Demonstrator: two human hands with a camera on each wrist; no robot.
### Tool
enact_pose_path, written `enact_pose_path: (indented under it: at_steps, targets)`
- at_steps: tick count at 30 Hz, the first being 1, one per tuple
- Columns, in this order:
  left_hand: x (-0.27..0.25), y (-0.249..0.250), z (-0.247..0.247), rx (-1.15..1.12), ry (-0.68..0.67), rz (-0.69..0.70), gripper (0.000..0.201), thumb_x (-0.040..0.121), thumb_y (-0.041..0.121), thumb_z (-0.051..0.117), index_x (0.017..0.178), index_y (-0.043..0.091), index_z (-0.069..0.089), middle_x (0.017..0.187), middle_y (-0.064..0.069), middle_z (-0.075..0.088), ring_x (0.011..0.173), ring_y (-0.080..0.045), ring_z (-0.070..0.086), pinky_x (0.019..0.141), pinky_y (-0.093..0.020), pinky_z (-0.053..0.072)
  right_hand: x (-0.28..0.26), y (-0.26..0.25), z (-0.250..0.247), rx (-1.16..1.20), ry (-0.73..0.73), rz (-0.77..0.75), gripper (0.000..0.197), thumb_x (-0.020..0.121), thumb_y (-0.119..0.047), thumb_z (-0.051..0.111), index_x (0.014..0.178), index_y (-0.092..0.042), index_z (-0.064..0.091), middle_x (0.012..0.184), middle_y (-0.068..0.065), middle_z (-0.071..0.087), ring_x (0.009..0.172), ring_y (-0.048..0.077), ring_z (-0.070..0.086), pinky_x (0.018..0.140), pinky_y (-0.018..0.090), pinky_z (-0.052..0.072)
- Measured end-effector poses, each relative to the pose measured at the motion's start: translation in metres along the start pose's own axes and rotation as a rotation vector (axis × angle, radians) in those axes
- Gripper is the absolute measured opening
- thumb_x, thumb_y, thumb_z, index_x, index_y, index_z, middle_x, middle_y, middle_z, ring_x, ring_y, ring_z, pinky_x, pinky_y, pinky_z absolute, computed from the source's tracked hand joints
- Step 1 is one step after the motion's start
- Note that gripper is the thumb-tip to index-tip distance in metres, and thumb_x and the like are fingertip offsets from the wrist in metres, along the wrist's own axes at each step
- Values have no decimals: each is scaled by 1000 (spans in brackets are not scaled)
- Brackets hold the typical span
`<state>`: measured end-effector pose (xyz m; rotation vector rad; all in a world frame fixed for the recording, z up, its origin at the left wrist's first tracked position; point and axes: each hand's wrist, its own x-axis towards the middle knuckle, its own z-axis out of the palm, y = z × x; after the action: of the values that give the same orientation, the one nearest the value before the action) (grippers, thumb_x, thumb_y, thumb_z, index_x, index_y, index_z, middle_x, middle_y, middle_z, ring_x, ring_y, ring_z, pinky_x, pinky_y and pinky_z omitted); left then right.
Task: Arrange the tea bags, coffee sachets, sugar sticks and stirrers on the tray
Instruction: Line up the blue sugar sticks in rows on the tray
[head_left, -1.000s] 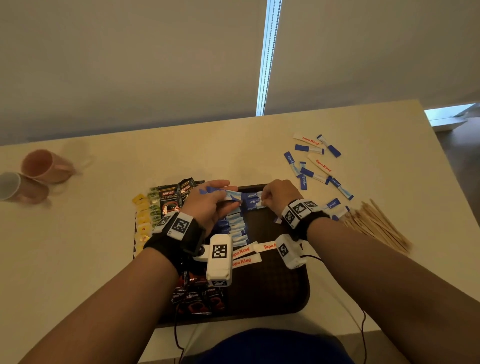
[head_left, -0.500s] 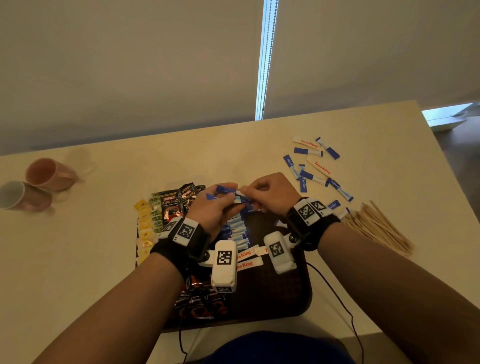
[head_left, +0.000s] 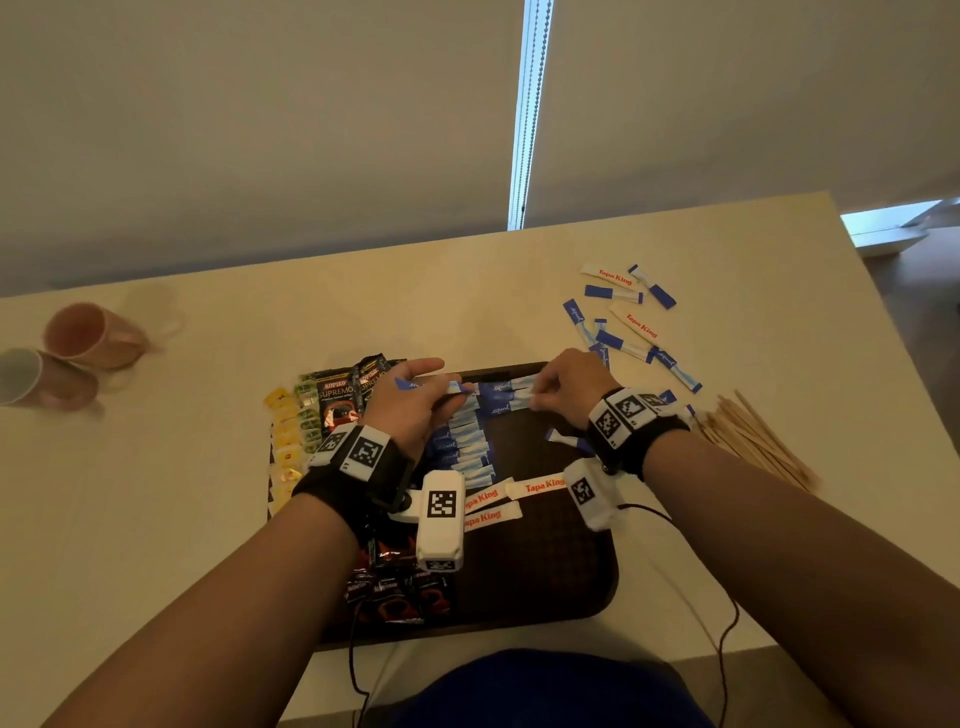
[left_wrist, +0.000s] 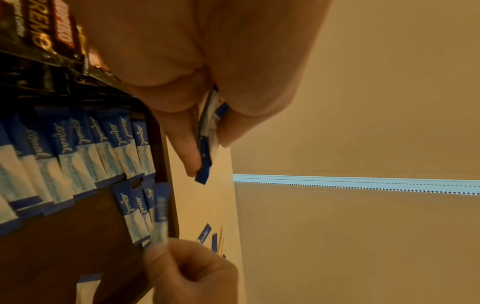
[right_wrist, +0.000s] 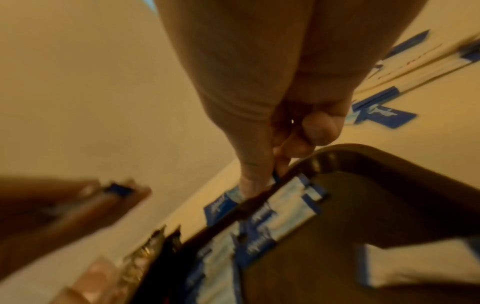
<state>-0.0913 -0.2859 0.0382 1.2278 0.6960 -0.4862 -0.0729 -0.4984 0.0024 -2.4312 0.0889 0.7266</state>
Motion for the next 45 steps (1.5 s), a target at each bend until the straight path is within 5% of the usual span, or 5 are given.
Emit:
enact_pose_path:
  at_steps: [11,19,34,41,45]
  targets:
    - [-3,-3,4,90,-15,21,15,90,2,68,103,9,65,117,-16,66,102,-26,70,81,-30,60,14,4,19,-229,8,-30,21,87,-27,73,102,-12,71,105,6,66,100,22,61,84,28,47]
    - [-5,-12,6,103,-29,105,11,83,7,76,90,13,70,103,-15,75,97,-31,73,82,-36,58,-22,-27,10,440,144,-157,41,97,-47,54,80,-17,76,69,-3,71,64,15,65,64,34,52]
    - [-15,-18,4,385,-43,270,23,73,28,85,90,33,72,104,-3,75,100,-26,71,92,-52,56,-47,-41,10,972,-28,-5,34,79,-14,80,105,2,64,82,21,73,73,31,73,61,30,58]
    - [-19,-5,8,12,-169,40,17,95,-8,52,101,-2,67,100,-18,69,84,-20,72,81,-26,59,-42,-32,5,808,73,-56,25,86,-5,73,111,-6,67,80,18,74,67,21,70,61,22,57]
    - [-14,-6,0,225,-133,83,22,87,-2,69,102,13,75,105,-14,75,94,-24,74,80,-35,60,-40,-19,-3,729,133,-52,12,87,-5,71,99,-8,73,79,14,73,66,14,69,61,18,56]
